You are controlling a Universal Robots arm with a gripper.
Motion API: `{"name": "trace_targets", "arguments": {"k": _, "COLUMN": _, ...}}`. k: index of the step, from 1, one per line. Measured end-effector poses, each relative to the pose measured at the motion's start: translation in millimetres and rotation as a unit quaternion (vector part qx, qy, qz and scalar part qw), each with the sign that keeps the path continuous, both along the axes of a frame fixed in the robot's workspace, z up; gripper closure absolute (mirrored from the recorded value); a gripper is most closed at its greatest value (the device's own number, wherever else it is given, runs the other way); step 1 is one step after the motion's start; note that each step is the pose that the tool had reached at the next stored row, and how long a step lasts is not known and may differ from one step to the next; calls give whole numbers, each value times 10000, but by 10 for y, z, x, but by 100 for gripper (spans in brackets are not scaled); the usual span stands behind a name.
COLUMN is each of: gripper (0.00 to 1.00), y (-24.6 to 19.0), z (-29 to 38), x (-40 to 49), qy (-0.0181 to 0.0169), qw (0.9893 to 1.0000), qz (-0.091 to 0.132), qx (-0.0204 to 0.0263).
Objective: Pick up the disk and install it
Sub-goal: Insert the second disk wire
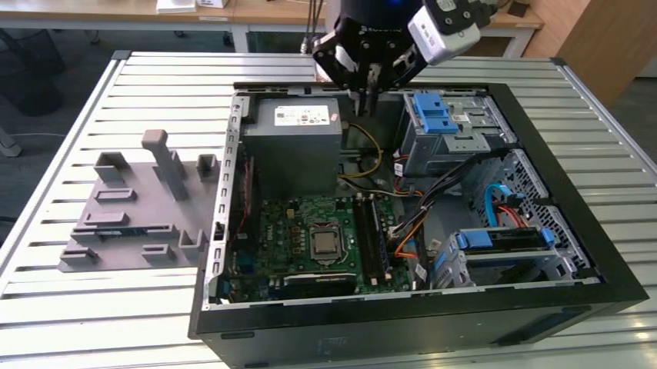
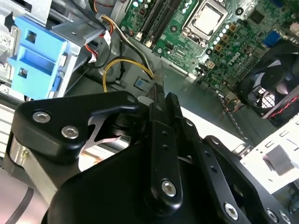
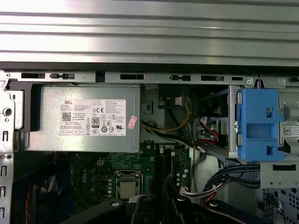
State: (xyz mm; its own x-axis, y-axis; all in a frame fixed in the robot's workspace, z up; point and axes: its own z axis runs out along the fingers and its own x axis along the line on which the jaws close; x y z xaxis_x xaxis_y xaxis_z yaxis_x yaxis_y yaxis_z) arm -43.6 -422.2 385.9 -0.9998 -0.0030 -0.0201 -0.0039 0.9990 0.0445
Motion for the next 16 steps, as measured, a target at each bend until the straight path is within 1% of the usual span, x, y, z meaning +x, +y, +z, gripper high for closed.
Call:
{"name": "trace_targets", "arguments": {"k": 2, "gripper": 79, "y": -1, "z": -3, "x": 21, "qy": 0, "qw": 10000, "qz": 56, "qx": 0}}
{"name": "trace_targets", "arguments": {"k": 4, "gripper": 79, "y": -1, "z": -7, "x": 34, "qy": 0, "qw": 9999, "qz": 160, "qx": 0}}
{"name": "trace_targets", "arguments": {"k": 8, "gripper": 79, "y": -4, "z": -17, "x": 38, "qy": 0, "qw": 9990, "qz": 445, "qx": -2}}
{"name": "trace_targets", "arguments": {"k": 16, "gripper": 79, "y": -169, "z": -25, "x": 39, "qy": 0, "qw": 9989, "qz": 476, "qx": -1}}
